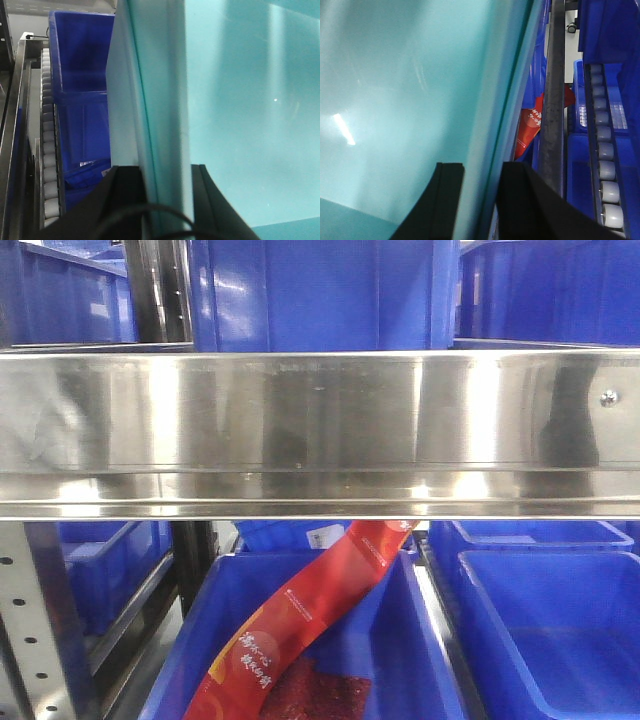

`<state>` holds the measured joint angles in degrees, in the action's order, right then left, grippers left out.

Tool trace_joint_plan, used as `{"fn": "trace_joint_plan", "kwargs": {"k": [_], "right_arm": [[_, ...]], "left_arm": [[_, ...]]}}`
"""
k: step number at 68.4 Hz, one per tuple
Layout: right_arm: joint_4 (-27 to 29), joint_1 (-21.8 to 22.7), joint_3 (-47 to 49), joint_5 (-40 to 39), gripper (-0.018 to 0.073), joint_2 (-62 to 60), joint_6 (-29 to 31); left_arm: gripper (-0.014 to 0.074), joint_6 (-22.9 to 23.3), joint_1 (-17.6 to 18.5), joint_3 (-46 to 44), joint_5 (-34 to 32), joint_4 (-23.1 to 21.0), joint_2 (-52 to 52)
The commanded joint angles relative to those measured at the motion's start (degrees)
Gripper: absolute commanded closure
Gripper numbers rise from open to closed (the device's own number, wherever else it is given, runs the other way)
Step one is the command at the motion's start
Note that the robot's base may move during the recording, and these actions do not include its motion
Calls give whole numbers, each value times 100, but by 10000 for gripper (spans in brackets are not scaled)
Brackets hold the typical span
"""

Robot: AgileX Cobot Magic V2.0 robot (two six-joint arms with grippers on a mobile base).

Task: Move two blue bins to right shelf middle
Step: 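Approach the shelf and raise the teal bin above the upper shelf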

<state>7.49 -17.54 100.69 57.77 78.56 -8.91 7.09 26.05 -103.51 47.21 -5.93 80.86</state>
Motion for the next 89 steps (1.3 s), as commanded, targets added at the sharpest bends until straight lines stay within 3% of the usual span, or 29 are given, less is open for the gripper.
{"fn": "trace_joint_plan", "kwargs": {"k": [1, 89], "right_arm": [[-76, 20, 57, -340, 715, -37, 128], [-76, 20, 57, -392, 715, -37, 128]], "left_arm": [[707, 54, 1, -116, -665, -279, -165], [707, 54, 1, -116, -665, -279, -165]]}}
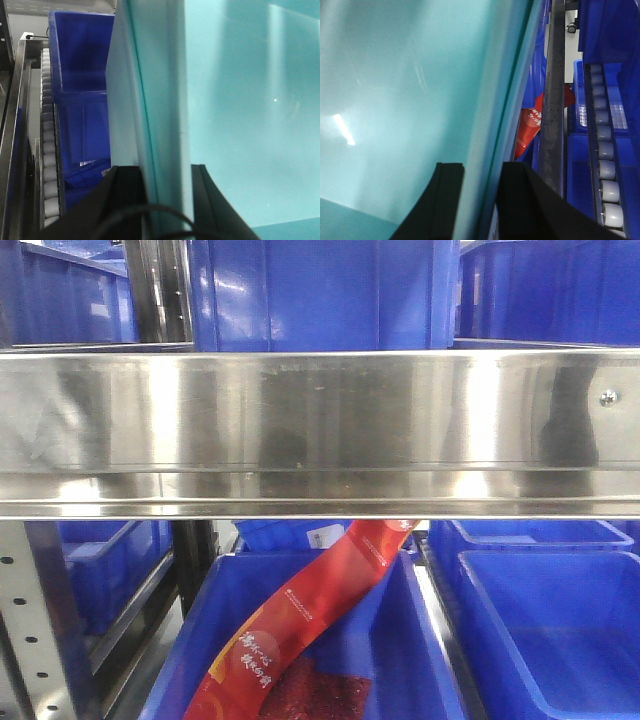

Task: Move two blue bins to right shelf middle
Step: 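Approach the shelf and raise the teal bin above the upper shelf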

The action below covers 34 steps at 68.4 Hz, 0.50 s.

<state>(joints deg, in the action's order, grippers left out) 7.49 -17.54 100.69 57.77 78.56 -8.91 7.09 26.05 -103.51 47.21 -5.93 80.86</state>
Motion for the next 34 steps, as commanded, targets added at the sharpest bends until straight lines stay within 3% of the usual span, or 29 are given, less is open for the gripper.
{"fn": "trace_joint_plan", "kwargs": {"k": [1, 19, 34], "right_arm": [[-76, 20, 57, -411, 715, -37, 128], [-76, 20, 57, -182, 715, -14, 128], [-76, 20, 47, 149, 715, 184, 295]], "left_arm": [[707, 54, 1, -116, -665, -279, -165], [707, 54, 1, -116, -541, -279, -165], [707, 54, 1, -116, 1128, -57, 66]]}}
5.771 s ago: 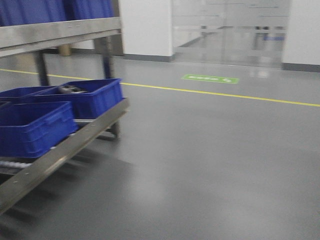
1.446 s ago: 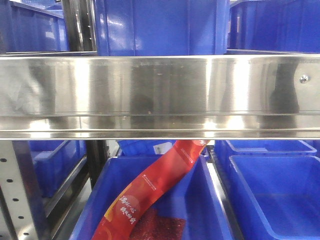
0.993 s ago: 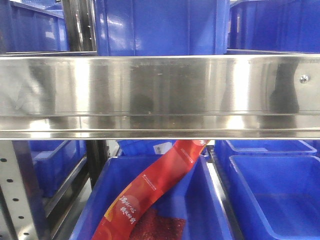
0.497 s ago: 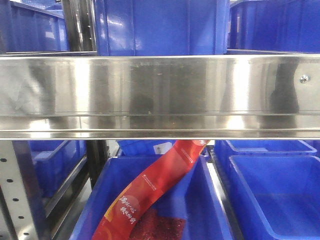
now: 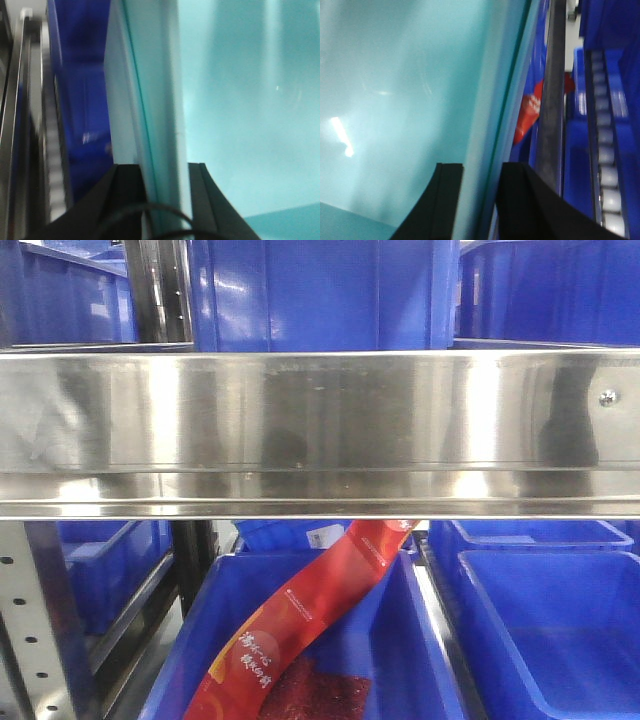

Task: Move two blue bins to right shelf middle
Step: 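Approach the shelf and raise the teal bin above the upper shelf, then lower the teal bin onto the upper shelf and open both grippers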

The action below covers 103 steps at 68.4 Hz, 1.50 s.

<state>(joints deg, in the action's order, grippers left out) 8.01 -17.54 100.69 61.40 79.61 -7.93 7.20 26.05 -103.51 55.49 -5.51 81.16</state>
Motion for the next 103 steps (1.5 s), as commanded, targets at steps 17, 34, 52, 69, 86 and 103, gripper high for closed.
{"fn": "trace_joint_plan", "kwargs": {"k": [17, 34, 52, 69, 86, 103], "right_arm": [[-162, 20, 5, 141, 715, 662, 303], [-209, 20, -194, 153, 715, 1305, 313], [-209, 20, -218, 142, 687, 1591, 313], [-209, 20, -207, 153, 195, 1564, 313], [-234, 20, -197, 123, 1, 1329, 313], [-533, 51, -197, 105, 30, 606, 313]], "left_arm": [[707, 43, 1, -116, 1043, 102, 744], [707, 43, 1, -116, 1304, 252, 1271], [632, 43, 1, -116, 1359, 308, 1520], [168, 43, 1, -116, 1397, 320, 1539], [-3, 43, 1, -116, 1405, 345, 1398], [23, 28, 1, -116, 1393, 747, 831]]}}
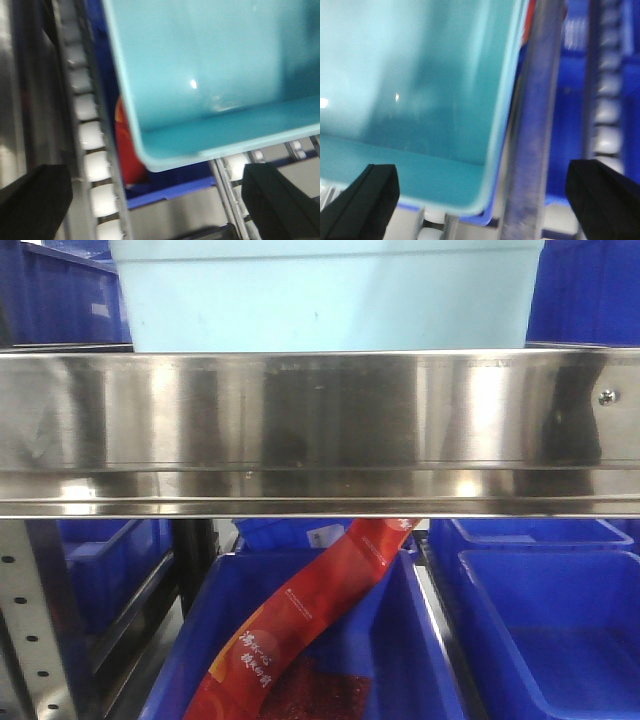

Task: Move two blue bins to right shelf middle
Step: 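Lower the teal bin onto the upper shelf and open both grippers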

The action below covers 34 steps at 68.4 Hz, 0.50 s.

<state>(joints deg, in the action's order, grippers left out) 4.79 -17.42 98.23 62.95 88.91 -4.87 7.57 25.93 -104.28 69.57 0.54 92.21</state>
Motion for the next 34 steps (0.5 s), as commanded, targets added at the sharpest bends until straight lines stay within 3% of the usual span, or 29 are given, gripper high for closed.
{"fn": "trace_joint_plan", "kwargs": {"k": [1, 9, 22, 26, 34], "right_arm": [[-237, 40, 49, -41, 42, -370, 7], [-626, 40, 49, 54, 232, -727, 7], [-1080, 40, -379, 166, 652, -1236, 7], [-1115, 40, -756, -39, 727, -1411, 7], [-1115, 40, -1665, -496, 721, -1746, 7]], "left_arm": [[32, -9, 14, -39, -15, 175, -306], [213, -9, 14, -39, -31, 410, -581], [692, -9, 14, 479, -554, 464, -1172], [707, -9, 14, 891, -866, 523, -1392], [707, 38, -36, 1861, -1417, 524, -1903]]}}
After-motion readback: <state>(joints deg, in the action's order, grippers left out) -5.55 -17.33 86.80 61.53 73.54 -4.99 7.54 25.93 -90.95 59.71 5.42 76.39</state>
